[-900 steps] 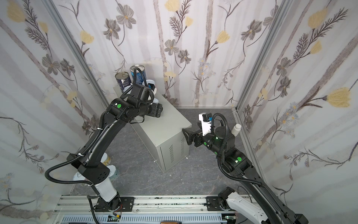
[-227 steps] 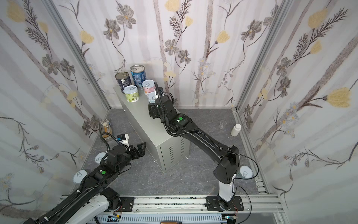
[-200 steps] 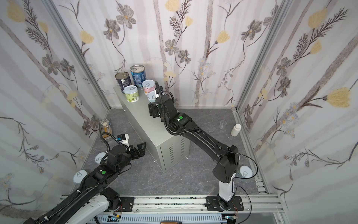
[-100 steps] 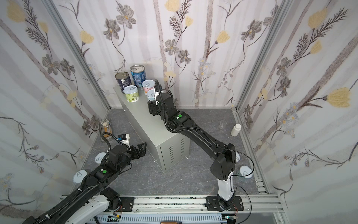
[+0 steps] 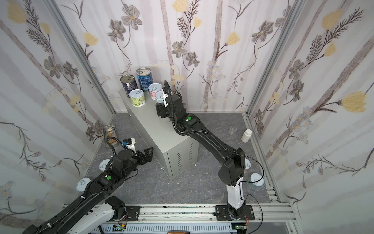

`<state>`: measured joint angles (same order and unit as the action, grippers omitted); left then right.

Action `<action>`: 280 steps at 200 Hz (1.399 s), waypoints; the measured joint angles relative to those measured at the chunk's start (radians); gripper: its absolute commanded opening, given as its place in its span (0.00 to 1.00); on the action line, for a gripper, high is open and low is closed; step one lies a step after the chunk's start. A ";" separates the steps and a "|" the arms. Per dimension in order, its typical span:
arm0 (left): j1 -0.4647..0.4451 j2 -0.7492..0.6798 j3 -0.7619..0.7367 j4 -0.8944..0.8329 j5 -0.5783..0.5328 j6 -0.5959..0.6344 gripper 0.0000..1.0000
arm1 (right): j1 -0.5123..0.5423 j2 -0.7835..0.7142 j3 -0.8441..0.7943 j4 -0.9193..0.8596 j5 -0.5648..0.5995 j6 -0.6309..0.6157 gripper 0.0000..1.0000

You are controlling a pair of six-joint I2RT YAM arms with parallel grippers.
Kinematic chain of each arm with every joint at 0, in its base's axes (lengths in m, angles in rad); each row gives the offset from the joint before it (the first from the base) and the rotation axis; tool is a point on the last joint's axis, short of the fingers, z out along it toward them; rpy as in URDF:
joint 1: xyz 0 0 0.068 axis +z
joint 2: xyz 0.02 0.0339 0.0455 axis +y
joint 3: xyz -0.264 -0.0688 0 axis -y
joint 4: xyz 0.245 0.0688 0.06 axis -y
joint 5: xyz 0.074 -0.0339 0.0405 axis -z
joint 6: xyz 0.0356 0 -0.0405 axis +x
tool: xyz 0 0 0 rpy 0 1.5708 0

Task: Place and organize the canned foods onto the counter
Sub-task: 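Push the held teal-labelled can with the right gripper beside the pink can, then open and draw back the right gripper while the left arm lowers to the floor cans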

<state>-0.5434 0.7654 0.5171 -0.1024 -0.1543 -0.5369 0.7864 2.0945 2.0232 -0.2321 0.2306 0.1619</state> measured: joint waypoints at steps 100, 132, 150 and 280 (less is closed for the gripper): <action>0.010 -0.019 0.074 -0.058 -0.030 0.000 1.00 | 0.012 -0.024 0.000 -0.050 -0.052 -0.031 0.94; 0.031 -0.021 0.122 -0.110 -0.037 0.000 1.00 | 0.012 -0.051 0.000 -0.061 -0.071 -0.033 0.98; 0.049 -0.022 0.159 -0.146 -0.037 0.000 1.00 | 0.012 -0.074 -0.004 -0.076 -0.076 -0.040 1.00; 0.248 0.153 0.454 -0.483 -0.084 -0.029 1.00 | -0.008 -0.651 -0.517 0.050 -0.112 -0.050 1.00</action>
<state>-0.2951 0.9180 0.9710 -0.5858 -0.2386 -0.5659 0.7788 1.4433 1.5066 -0.1818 0.1188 0.1120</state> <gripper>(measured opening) 0.997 0.996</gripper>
